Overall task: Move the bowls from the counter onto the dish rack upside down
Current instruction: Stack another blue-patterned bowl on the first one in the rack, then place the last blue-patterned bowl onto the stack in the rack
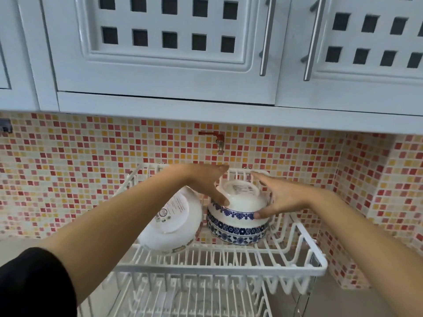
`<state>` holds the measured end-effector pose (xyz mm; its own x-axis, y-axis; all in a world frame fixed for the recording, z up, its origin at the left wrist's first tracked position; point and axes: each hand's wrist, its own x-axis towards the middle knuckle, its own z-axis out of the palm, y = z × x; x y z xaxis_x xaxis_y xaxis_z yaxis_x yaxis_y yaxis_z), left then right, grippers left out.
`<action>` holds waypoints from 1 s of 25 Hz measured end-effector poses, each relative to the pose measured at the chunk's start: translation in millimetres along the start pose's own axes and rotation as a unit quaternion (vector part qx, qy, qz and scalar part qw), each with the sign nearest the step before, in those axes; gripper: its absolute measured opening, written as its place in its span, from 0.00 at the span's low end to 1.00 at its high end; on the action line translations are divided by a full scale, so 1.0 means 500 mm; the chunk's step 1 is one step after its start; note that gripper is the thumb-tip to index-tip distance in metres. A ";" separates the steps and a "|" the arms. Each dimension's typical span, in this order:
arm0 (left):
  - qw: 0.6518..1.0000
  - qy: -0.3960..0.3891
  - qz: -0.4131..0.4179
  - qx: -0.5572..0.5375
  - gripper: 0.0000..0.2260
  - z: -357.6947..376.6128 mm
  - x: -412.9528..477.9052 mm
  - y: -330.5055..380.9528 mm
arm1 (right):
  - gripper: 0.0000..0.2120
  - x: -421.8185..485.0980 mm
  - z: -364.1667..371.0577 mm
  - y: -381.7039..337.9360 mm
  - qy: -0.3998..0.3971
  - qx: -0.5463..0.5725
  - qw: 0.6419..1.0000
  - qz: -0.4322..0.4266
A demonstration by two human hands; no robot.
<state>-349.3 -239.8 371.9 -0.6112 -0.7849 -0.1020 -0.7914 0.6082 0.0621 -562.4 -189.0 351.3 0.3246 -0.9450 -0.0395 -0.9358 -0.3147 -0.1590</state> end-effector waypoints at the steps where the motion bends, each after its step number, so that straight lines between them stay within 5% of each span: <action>1: 0.999 0.044 0.012 0.010 0.40 -0.012 -0.017 -0.014 | 0.51 0.005 -0.012 -0.017 0.006 -0.007 1.000 -0.002; 3: 0.994 0.111 0.013 0.017 0.30 -0.032 -0.065 -0.067 | 0.43 0.036 -0.034 -0.080 0.037 -0.056 0.998 -0.015; 8: 0.992 0.119 -0.035 -0.016 0.22 -0.055 -0.200 -0.226 | 0.31 0.140 -0.055 -0.307 0.067 -0.080 0.993 -0.059; 15: 0.971 0.098 -0.216 -0.016 0.22 0.002 -0.429 -0.542 | 0.25 0.365 0.000 -0.666 0.056 -0.035 0.997 -0.034; 25: 0.915 0.045 -0.369 -0.155 0.26 0.332 -0.527 -0.832 | 0.24 0.578 0.404 -0.859 -0.041 0.106 0.986 0.122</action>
<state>143.2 -266.3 208.2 0.1028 -0.9835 -0.1491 -0.9465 -0.1428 0.2894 -39.2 -309.0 209.1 0.1121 -0.9774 -0.1794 -0.9404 -0.0460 -0.3370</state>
